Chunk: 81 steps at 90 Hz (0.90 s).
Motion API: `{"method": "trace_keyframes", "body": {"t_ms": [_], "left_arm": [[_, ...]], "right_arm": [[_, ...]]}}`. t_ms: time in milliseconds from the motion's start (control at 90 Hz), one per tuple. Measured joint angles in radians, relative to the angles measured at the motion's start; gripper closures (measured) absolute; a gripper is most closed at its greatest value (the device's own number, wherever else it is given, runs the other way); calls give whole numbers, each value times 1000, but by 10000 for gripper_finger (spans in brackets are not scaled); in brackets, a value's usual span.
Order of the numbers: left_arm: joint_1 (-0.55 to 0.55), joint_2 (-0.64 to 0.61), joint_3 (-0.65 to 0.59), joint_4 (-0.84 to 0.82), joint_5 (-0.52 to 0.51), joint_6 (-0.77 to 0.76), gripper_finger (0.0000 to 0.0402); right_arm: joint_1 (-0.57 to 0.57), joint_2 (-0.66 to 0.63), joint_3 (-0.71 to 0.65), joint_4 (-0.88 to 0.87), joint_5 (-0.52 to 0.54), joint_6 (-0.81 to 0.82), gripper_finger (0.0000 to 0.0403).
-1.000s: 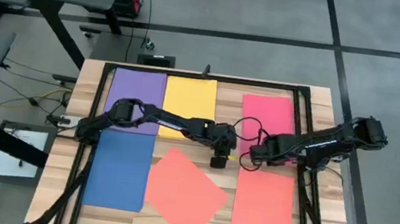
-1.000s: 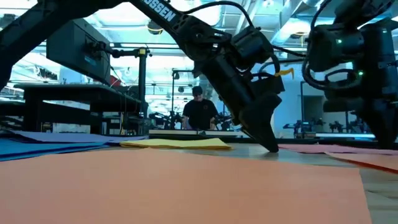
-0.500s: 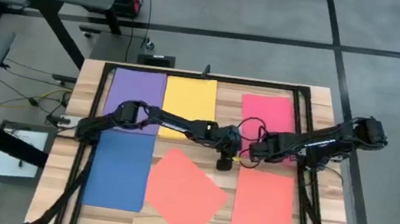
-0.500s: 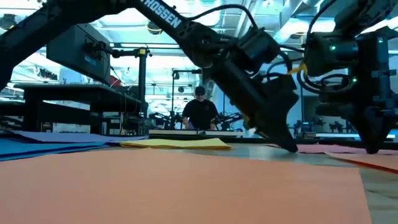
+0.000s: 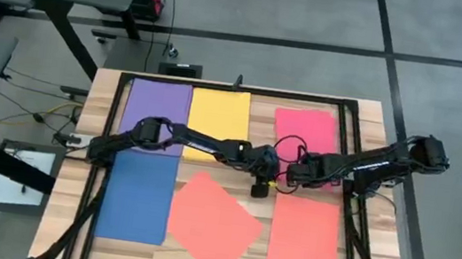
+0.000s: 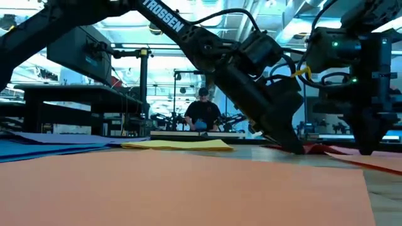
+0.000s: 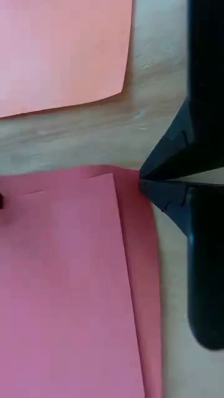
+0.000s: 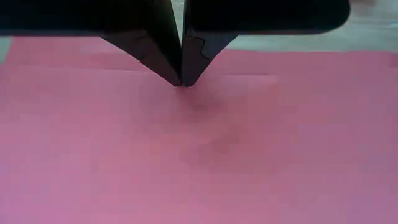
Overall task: Organize paper
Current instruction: Stack the red paper on top of the red paper
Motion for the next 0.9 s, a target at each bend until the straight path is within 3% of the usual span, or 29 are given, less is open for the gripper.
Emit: {"method": "trace_keyframes", "body": {"t_ms": [178, 356, 511, 900], "left_arm": [[0, 1, -1, -6, 0, 0, 401], [0, 1, -1, -7, 0, 1, 401], [0, 2, -1, -6, 0, 19, 401], [-3, 3, -2, 53, -6, 45, 401]], "right_arm": [[0, -7, 66, -106, -17, -25, 403], [0, -13, 76, -12, 16, -76, 403], [-24, -13, 72, -58, 50, -92, 403], [-50, -14, -11, 114, 31, -75, 403]]}}
